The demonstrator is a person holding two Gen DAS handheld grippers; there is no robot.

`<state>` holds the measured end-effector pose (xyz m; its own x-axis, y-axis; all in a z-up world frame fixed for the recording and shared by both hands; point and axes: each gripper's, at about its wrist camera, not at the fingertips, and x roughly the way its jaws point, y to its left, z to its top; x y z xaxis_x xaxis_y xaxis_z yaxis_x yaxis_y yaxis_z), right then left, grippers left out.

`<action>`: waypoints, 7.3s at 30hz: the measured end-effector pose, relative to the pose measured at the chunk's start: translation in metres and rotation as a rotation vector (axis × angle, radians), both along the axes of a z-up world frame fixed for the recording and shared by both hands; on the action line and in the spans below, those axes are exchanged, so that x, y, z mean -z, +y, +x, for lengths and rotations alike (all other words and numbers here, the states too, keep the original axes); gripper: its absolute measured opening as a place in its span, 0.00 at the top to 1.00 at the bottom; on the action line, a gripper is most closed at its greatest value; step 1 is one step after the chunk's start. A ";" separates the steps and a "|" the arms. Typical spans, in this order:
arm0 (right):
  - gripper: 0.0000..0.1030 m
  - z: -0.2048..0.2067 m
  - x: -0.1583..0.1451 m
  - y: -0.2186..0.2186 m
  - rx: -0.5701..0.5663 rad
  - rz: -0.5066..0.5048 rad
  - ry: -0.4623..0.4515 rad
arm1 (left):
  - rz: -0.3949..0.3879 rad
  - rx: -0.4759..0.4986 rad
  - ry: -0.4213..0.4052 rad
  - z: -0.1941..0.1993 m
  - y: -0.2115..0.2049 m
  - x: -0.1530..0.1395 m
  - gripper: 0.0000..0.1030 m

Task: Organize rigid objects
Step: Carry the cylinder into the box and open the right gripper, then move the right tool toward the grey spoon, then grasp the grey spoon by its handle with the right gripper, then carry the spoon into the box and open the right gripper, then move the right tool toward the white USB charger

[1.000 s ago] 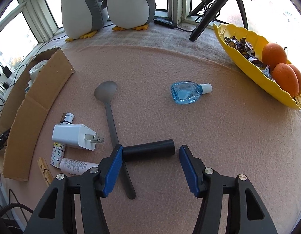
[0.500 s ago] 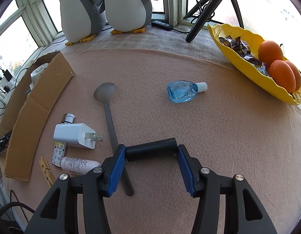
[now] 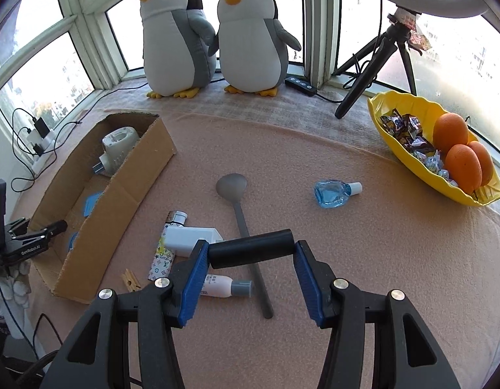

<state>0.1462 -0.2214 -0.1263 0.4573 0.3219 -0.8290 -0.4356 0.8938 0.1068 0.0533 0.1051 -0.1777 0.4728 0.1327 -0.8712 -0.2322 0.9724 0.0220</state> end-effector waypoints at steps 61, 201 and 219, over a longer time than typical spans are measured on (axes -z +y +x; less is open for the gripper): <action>0.38 -0.019 -0.023 0.055 -0.039 0.057 -0.067 | -0.010 -0.001 -0.007 -0.001 0.000 0.000 0.44; 0.49 0.013 -0.026 0.067 -0.005 0.114 0.102 | -0.017 -0.008 -0.014 -0.003 0.002 0.000 0.44; 0.32 0.012 0.029 0.023 0.073 0.015 0.181 | -0.011 -0.005 -0.012 -0.002 0.002 0.001 0.44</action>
<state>0.1577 -0.1986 -0.1556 0.3236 0.3060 -0.8954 -0.3425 0.9200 0.1907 0.0518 0.1070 -0.1786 0.4823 0.1255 -0.8670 -0.2372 0.9714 0.0087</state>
